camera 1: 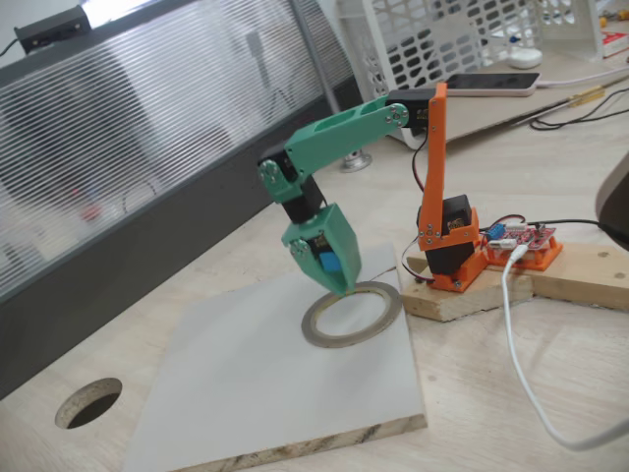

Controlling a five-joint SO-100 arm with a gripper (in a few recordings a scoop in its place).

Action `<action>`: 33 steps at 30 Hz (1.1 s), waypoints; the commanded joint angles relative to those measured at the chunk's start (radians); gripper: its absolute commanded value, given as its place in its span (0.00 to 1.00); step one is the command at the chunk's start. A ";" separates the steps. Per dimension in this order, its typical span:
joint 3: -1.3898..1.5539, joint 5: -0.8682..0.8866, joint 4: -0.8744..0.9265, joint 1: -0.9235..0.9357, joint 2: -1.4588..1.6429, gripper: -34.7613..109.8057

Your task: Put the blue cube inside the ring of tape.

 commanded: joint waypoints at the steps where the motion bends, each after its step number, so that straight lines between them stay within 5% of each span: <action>1: 0.041 0.006 -0.084 0.020 0.040 0.28; 33: 0.156 0.005 -0.288 0.009 0.025 0.28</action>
